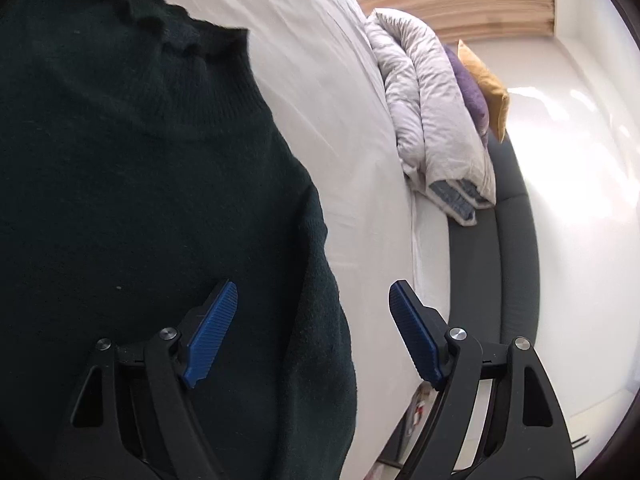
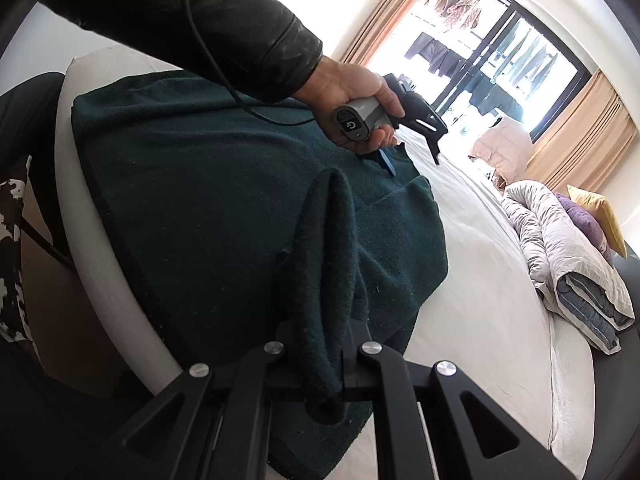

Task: Fold small clothes
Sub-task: 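Carry the held sleeve across the sweater body with the right tool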

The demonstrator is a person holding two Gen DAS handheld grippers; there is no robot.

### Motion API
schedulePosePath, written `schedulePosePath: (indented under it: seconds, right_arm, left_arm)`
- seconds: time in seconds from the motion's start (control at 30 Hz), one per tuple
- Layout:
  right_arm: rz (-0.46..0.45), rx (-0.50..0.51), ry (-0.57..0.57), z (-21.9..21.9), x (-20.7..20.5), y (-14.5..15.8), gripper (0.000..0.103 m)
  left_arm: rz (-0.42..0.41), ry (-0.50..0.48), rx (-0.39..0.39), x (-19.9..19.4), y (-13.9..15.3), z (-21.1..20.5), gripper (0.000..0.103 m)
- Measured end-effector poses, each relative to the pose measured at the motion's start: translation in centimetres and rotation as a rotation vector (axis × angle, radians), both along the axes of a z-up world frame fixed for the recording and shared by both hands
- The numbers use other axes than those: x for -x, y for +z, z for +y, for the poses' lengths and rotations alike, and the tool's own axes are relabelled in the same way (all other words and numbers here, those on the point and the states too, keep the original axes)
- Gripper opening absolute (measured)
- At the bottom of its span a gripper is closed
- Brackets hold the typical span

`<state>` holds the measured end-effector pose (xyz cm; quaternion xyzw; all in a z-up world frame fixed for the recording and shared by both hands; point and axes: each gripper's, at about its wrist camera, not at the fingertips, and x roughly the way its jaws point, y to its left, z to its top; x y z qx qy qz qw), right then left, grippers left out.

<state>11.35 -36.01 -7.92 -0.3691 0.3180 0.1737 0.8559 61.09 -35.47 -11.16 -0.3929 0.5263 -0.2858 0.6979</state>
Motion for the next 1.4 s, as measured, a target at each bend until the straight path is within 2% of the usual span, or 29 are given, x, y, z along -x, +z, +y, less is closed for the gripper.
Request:
schedulePosePath:
  seconds: [0.1, 0.13, 0.17, 0.23, 0.27, 0.3, 0.37, 0.47, 0.53, 0.67, 0.8, 0.9, 0.97, 1.07, 1.27, 1.4]
  right_arm:
    - [-0.001, 0.001, 0.004, -0.1, -0.1, 0.0, 0.009]
    - [-0.001, 0.001, 0.003, -0.1, -0.1, 0.0, 0.009]
    - [-0.002, 0.001, 0.004, -0.1, -0.1, 0.1, 0.009]
    - [-0.001, -0.006, 0.003, -0.2, -0.2, 0.1, 0.009]
    - [0.001, -0.009, 0.002, -0.3, -0.2, 0.1, 0.009]
    - [0.001, -0.011, 0.002, -0.3, -0.2, 0.1, 0.009]
    - [0.0, -0.014, 0.0, -0.5, -0.3, 0.1, 0.009]
    - [-0.001, -0.018, 0.0, -0.6, -0.4, 0.1, 0.009]
    - [-0.003, -0.014, 0.003, -0.7, -0.4, 0.1, 0.009]
    - [-0.03, 0.031, 0.002, -0.9, -0.2, 0.5, 0.009]
    - [-0.064, 0.08, -0.011, -1.6, -0.3, 1.4, 0.009]
    - [-0.053, 0.111, -0.003, -1.7, -0.2, 0.9, 0.009]
    - [-0.04, 0.172, 0.016, -1.4, 0.1, -0.5, 0.009]
    - [-0.017, 0.262, 0.016, -1.7, 0.4, -2.3, 0.009]
    - [-0.032, 0.225, -0.041, -3.3, 0.4, -0.6, 0.009]
    - [0.008, 0.252, -0.041, -3.0, 0.5, -2.2, 0.009]
  left_arm:
    - [0.029, -0.087, 0.014, -0.2, -0.7, -1.0, 0.078]
    - [0.03, -0.097, -0.006, -0.3, -1.1, -1.2, 0.078]
    - [0.024, -0.101, -0.025, -1.7, -1.0, -3.2, 0.075]
    - [0.034, -0.137, -0.053, -2.8, -1.1, -5.6, 0.05]
    - [0.047, -0.156, -0.068, -3.0, -1.5, -6.4, 0.028]
    - [0.05, -0.174, -0.087, -3.1, -1.8, -6.9, 0.018]
    - [0.004, -0.208, -0.14, -2.9, -1.4, -8.0, 0.005]
    - [-0.032, -0.196, -0.126, -2.7, -1.1, -9.2, 0.005]
    - [-0.031, -0.143, -0.091, -3.0, -1.2, -8.9, 0.004]
    - [-0.003, -0.029, -0.028, -4.1, -2.0, -6.8, 0.004]
    - [0.016, 0.03, 0.024, -5.0, -3.0, -4.6, 0.004]
    - [0.045, 0.068, 0.057, -5.4, -4.6, -2.4, 0.004]
    - [0.05, 0.082, 0.099, -5.3, -5.6, -1.7, 0.004]
    - [0.041, 0.077, 0.102, -4.9, -6.3, -0.5, 0.004]
    - [0.051, 0.082, 0.143, -4.5, -6.9, 0.5, 0.005]
    - [0.032, 0.058, 0.092, -3.9, -6.9, 0.3, 0.005]
